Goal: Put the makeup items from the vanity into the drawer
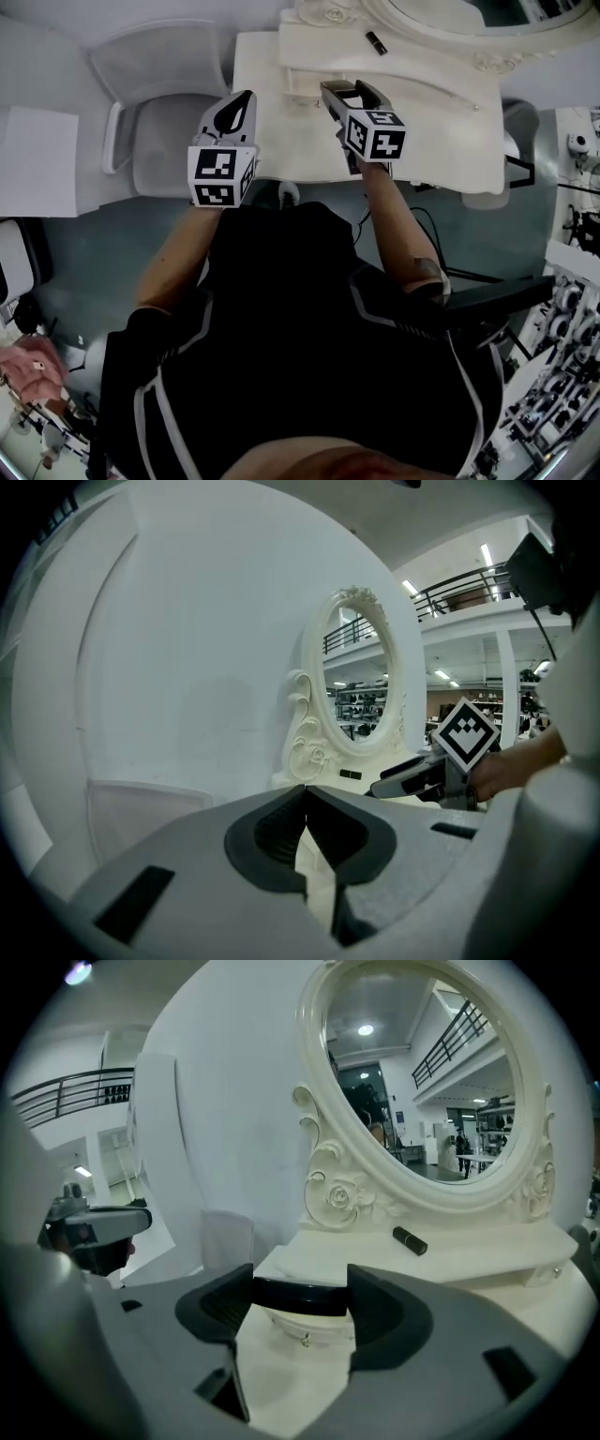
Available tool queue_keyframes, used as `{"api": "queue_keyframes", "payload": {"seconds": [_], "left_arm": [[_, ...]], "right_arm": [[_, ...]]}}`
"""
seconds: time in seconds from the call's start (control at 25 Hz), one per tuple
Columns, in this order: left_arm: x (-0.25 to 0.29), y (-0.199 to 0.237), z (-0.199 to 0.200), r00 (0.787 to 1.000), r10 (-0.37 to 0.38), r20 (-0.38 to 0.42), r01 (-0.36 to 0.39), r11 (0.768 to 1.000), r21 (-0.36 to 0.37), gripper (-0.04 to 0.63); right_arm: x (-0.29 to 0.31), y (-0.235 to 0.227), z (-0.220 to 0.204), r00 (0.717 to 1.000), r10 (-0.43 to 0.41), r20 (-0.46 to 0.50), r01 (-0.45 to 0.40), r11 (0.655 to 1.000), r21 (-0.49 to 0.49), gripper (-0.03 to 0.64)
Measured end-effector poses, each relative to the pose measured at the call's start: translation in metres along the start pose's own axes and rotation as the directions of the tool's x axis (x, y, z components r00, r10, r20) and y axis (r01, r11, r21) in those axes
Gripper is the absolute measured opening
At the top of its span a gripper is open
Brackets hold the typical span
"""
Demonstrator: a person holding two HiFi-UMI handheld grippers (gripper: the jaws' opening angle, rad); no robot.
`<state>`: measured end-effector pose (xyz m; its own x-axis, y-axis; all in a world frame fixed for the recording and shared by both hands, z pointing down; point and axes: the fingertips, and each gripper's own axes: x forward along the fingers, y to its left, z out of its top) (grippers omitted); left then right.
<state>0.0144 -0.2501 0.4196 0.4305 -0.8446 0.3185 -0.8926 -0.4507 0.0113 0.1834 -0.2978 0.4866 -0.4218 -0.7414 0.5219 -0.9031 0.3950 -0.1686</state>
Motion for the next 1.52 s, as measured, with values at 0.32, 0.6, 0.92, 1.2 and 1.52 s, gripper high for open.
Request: {"api": "queue_keyframes", "payload": {"seconds": [0.32,0.6,0.92,1.2,1.52], "left_arm": [[0.021,0.017,-0.013,0.998,-0.046,-0.031,0.046,0.999,-0.015,0.005],[0.033,0.027,-0.026,0.993,-0.090,-0.072,0.088,0.996,-0.033,0.005],[0.043,0.033,-0.035,0.990,-0.111,-0.092,0.107,0.993,-0.049,0.005],[0.046,0.037,-0.034,0.988,-0.119,-0.096,0.114,0.992,-0.054,0.005],[0.049,0.036,-0.039,0.986,-0.131,-0.106,0.126,0.991,-0.052,0.005]], "right_arm": [[0.051,-0.004,-0.024,0.993,-0.031,-0.116,0.033,0.999,0.010,0.322],[0.081,-0.010,-0.043,0.979,-0.057,-0.196,0.063,0.998,0.026,0.322],[0.099,-0.012,-0.054,0.964,-0.073,-0.256,0.086,0.996,0.037,0.324],[0.098,-0.015,-0.062,0.945,-0.097,-0.311,0.118,0.992,0.048,0.324],[0.099,-0.018,-0.070,0.928,-0.111,-0.355,0.137,0.989,0.048,0.324]]}}
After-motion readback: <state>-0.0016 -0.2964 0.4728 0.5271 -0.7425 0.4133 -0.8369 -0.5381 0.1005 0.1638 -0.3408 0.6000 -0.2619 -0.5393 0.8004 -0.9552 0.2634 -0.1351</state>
